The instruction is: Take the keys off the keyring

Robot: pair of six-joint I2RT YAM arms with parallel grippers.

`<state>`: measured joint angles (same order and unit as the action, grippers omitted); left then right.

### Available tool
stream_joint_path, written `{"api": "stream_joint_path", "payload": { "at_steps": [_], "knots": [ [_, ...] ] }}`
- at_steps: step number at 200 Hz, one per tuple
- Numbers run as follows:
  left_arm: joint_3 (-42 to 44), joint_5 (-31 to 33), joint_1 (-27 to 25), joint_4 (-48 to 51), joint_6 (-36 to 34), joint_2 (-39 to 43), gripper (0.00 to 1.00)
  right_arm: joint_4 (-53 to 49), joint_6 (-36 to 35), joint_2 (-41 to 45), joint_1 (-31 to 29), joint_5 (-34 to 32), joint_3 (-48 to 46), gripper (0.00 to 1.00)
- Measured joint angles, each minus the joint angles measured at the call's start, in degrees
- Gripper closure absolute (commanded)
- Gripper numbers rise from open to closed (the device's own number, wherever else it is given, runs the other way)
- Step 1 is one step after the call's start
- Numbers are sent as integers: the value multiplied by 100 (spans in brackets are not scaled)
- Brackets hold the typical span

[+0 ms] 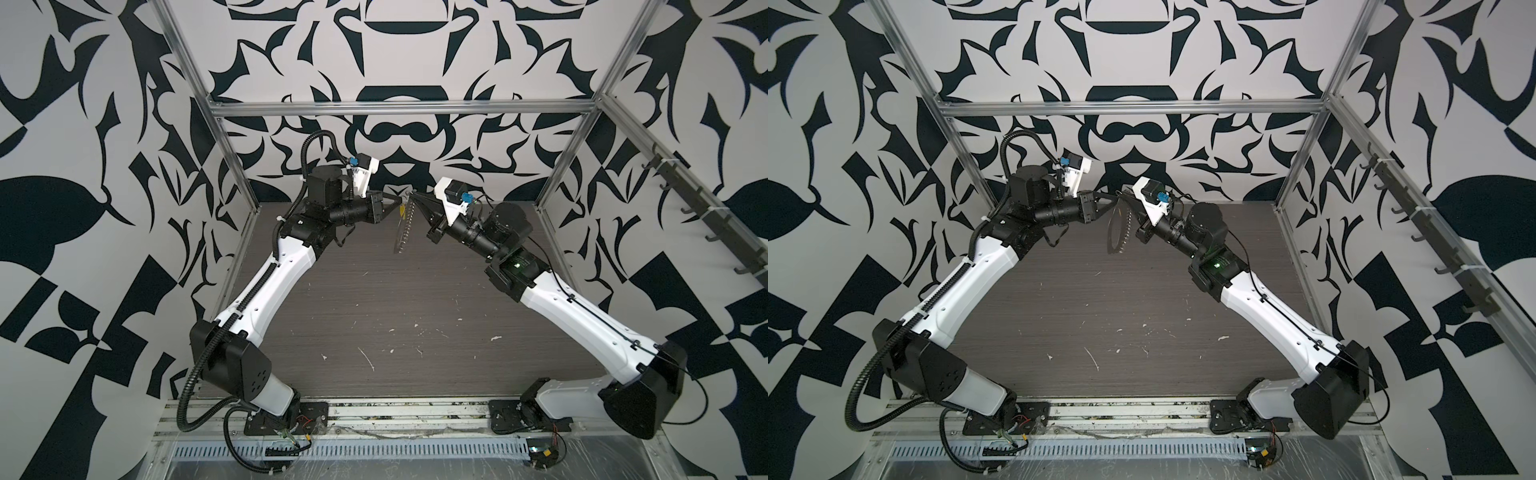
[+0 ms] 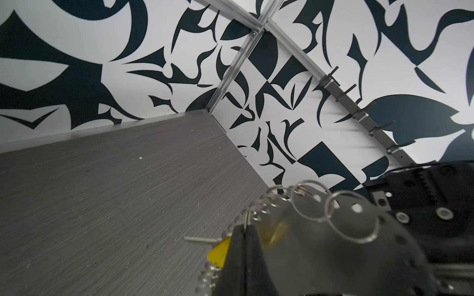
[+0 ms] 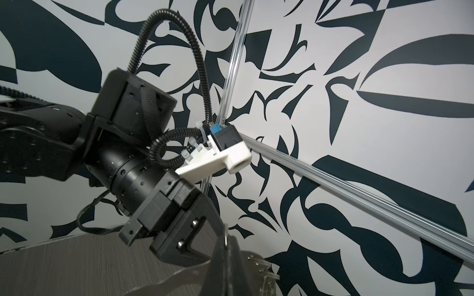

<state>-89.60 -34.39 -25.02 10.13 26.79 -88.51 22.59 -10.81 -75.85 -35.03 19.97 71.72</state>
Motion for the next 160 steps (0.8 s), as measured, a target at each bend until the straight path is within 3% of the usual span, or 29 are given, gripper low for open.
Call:
{"api": "stream_joint_path", "payload": {
  "at_steps": [64, 160],
  "knots": [
    [24, 275, 0, 136, -197, 11, 100, -94, -118, 17, 0, -48, 0, 100],
    [745, 1816, 179, 1322, -1360, 232, 100, -643, -487, 964, 90, -879, -951, 100]
  ]
}}
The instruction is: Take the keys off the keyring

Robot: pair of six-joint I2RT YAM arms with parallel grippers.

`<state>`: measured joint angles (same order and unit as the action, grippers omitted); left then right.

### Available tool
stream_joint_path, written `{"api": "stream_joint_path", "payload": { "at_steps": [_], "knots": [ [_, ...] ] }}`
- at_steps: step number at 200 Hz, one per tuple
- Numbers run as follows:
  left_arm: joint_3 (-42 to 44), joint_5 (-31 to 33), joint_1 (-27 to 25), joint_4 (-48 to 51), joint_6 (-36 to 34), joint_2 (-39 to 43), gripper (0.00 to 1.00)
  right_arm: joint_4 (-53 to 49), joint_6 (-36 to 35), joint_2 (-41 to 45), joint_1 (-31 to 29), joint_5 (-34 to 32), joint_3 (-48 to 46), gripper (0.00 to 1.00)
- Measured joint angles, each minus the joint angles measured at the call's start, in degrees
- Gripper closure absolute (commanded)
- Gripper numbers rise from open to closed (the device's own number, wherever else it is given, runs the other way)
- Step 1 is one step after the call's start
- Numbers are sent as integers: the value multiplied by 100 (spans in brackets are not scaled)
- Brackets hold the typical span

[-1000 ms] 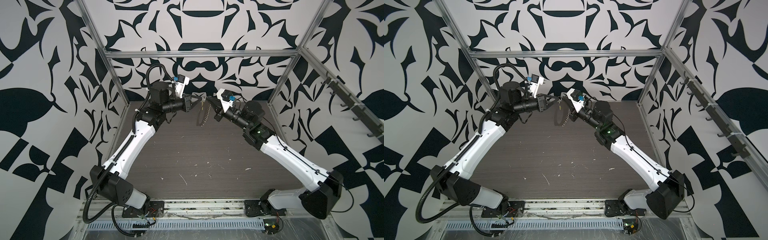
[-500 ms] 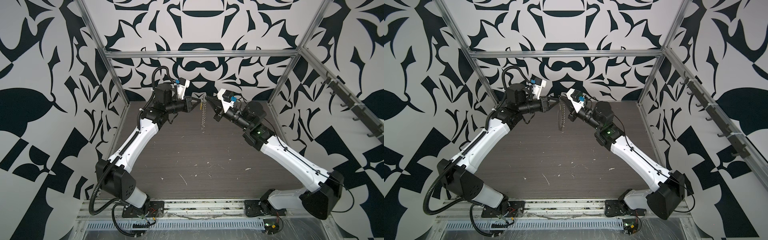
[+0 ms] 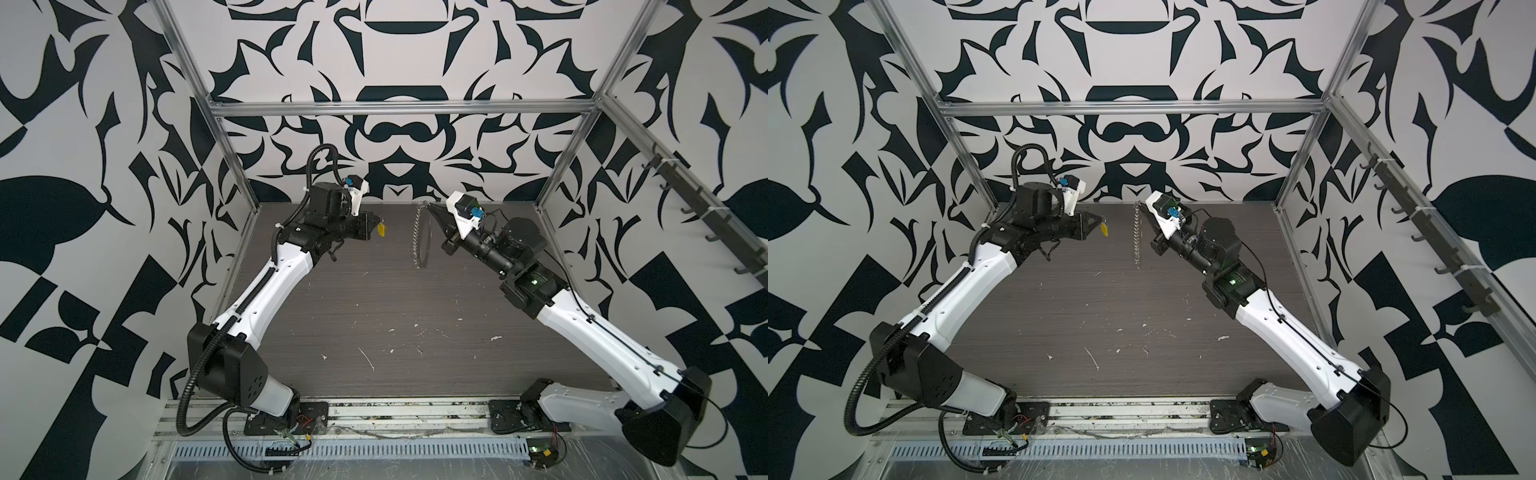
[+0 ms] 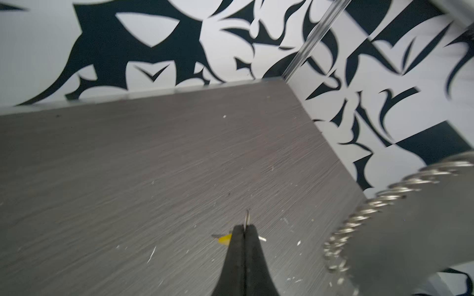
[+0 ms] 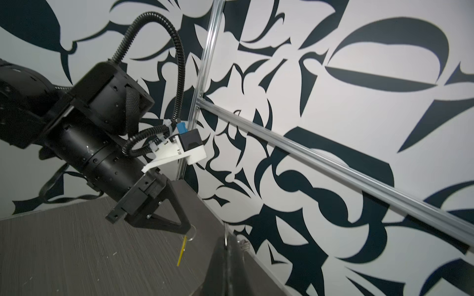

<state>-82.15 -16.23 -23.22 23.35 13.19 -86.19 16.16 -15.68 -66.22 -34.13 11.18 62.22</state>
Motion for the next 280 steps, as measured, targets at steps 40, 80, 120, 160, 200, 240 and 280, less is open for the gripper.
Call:
{"api": "stream_joint_path", "payload": {
  "at_steps": [40, 80, 120, 160, 200, 240, 280],
  "knots": [
    [479, 922, 2, 673, -415, 0, 100, -446, -39, 647, 4, -754, -876, 100],
    [793, 1816, 2, 1169, -730, -2, 100, -957, -39, 1373, 4, -1519, -1572, 100],
    [1016, 2564, 2, 1561, -835, -164, 100, -1329, -79, 1849, 4, -2269, -1884, 100],
    [1318, 3018, 2, 1757, -732, -426, 100, -1644, -103, 2140, 4, -2625, -2026, 100],
    [1565, 3193, 26, 1891, -549, -483, 100, -1856, -232, 2387, 4, -2855, -2035, 100],
    [1436, 3077, 111, 1836, -533, -1062, 100, -1956, -446, 2347, 4, -2970, -2035, 100],
    [743, 2820, 358, 1805, -695, -2114, 85, -2118, -750, 2249, 50, -2966, -1917, 100]
  ]
}}
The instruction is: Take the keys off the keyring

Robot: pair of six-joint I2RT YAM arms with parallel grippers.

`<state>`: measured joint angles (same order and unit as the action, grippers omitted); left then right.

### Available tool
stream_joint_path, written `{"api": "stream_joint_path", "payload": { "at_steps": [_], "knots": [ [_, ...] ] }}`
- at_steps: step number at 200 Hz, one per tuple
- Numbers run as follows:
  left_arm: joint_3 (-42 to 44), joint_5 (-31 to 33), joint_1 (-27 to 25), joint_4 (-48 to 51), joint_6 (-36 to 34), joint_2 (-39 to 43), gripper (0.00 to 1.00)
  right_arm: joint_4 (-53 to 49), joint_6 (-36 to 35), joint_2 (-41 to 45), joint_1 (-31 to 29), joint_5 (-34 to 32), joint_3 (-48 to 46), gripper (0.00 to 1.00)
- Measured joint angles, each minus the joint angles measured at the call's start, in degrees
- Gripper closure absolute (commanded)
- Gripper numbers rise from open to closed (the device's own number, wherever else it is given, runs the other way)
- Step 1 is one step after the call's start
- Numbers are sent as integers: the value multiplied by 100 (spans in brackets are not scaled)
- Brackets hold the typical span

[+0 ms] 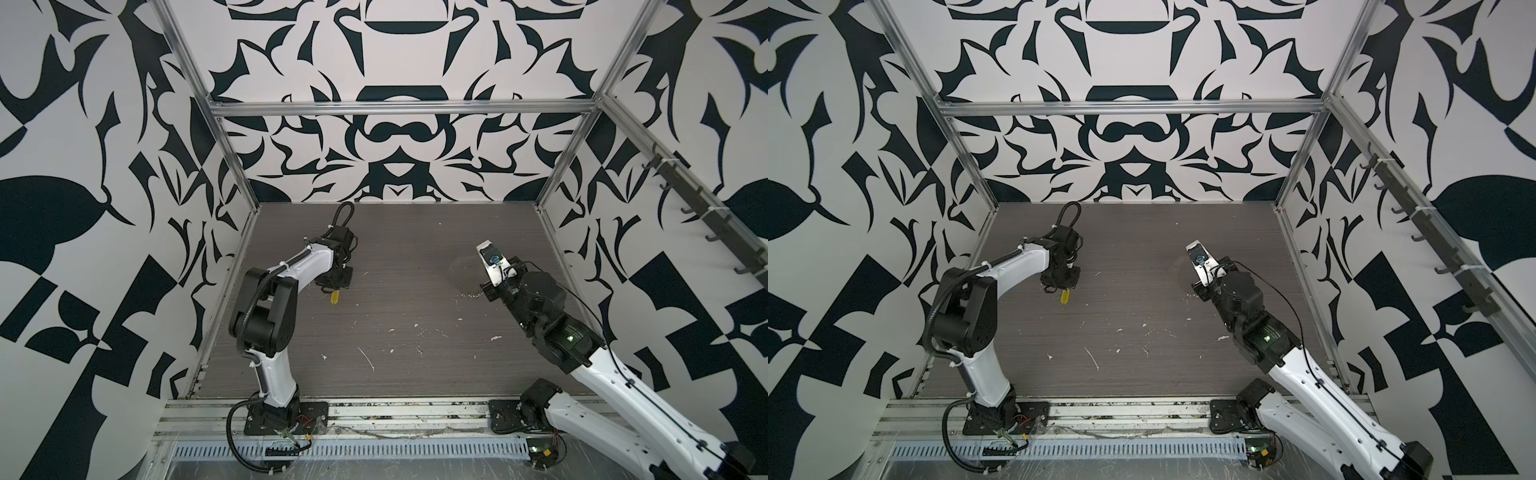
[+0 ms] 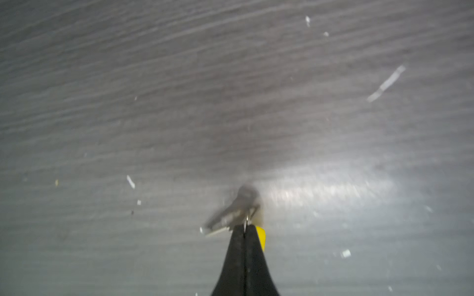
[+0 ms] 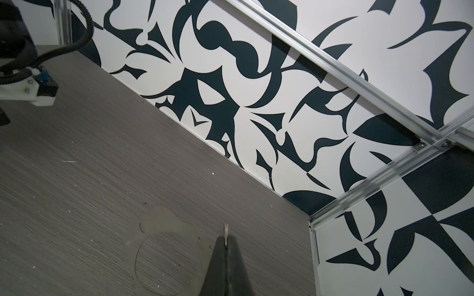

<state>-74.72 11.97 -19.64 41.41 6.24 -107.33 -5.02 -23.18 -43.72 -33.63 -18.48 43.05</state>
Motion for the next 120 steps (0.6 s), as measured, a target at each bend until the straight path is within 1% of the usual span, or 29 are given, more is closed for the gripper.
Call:
{"api": "stream_joint_path", "payload": {
  "at_steps": [17, 24, 44, 60, 70, 88, 120],
  "knots": [
    [-284, -63, 57, 15, -39, -304, 61, -101, -116, -48, 39, 0, 136, 100],
    [-363, -92, 66, 15, -46, -382, 53, -142, -153, -52, 63, 0, 190, 100],
    [-435, -166, 66, 11, -22, -448, 36, -245, -214, -63, 142, 0, 326, 100],
    [-442, -201, 66, 9, -37, -437, 25, -444, -229, -81, 190, -15, 444, 100],
    [-442, -214, 66, -11, -13, -404, 21, -562, -229, -103, 208, -46, 501, 100],
    [-439, -249, 66, -48, -48, -219, 17, -793, -225, -107, 212, -96, 520, 100],
    [-439, -391, 66, -229, -44, 448, 16, -1169, -140, -50, 212, -153, 501, 100]
  ]
}}
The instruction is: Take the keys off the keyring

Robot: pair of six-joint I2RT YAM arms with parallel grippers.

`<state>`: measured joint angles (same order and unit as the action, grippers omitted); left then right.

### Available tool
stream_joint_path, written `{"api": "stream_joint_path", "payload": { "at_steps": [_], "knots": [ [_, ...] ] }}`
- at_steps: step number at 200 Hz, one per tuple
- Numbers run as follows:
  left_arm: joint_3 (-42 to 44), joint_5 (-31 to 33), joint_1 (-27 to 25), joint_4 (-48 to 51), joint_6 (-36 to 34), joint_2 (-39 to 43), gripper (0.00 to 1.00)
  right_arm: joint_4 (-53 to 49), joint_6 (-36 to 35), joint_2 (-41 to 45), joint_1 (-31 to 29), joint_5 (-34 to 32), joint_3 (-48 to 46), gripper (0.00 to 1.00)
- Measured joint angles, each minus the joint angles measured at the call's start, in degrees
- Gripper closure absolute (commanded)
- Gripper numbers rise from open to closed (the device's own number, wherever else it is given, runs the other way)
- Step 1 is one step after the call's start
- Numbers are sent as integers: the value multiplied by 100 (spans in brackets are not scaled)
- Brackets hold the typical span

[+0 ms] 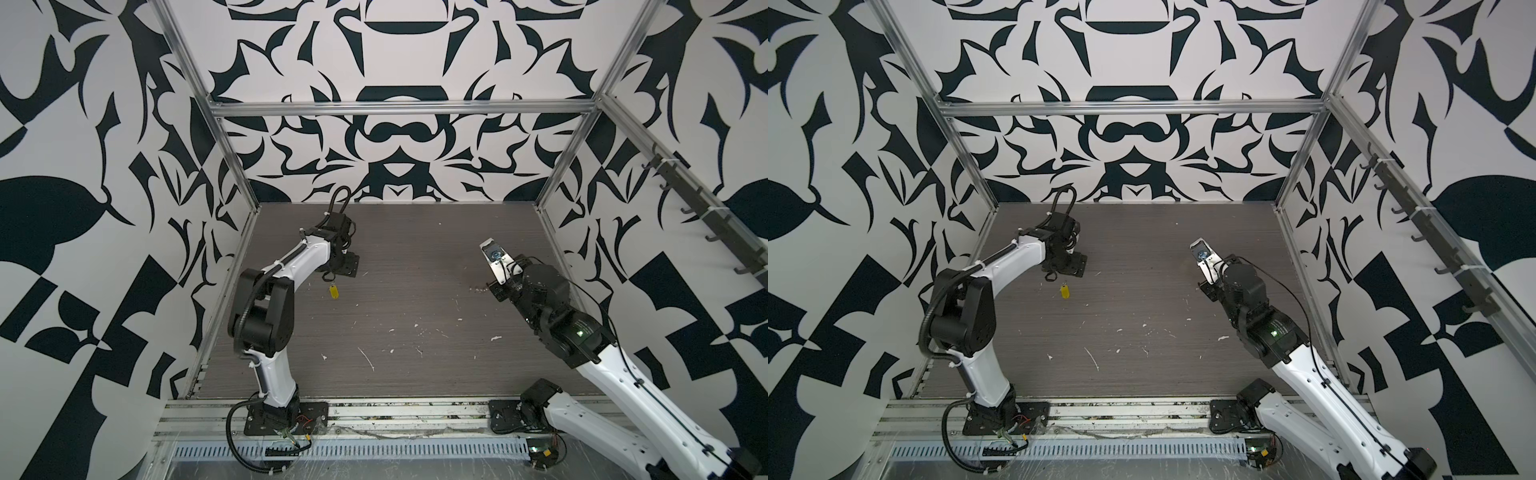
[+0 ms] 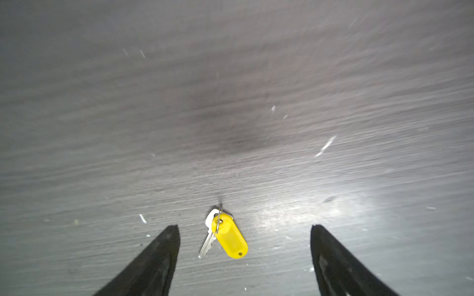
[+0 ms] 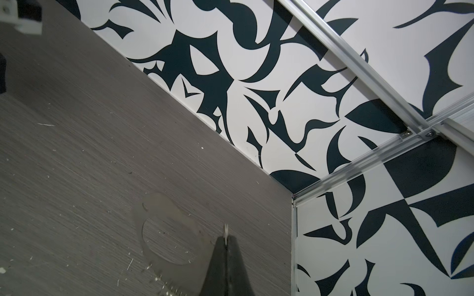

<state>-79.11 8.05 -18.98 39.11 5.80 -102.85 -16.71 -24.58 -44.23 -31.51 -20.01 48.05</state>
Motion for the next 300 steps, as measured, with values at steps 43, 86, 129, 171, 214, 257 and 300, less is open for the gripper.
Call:
{"api": "stream_joint_path", "payload": {
  "at_steps": [43, 86, 129, 171, 214, 257, 300],
  "knots": [
    [15, -393, 0, -326, 61, 570, 16, -284, 238, 175, 0, -96, -350, 100],
    [149, -667, 0, -417, 166, 603, 16, -643, 505, 192, 0, -229, -780, 100],
    [177, -732, 0, -420, 210, 603, 16, -658, 629, 140, 0, -247, -944, 100],
    [177, -787, 0, -420, 260, 603, 16, -457, 592, -684, 90, -415, -944, 100],
    [179, -789, 0, -415, 275, 603, 16, 50, 463, -1963, 763, -57, -883, 100],
    [251, -782, 0, -417, 273, 669, 16, 422, 310, -3641, 1237, 385, -321, 100],
    [466, -719, 0, -382, 273, 927, 11, 638, 258, -4747, 1276, 671, 273, 100]
  ]
}}
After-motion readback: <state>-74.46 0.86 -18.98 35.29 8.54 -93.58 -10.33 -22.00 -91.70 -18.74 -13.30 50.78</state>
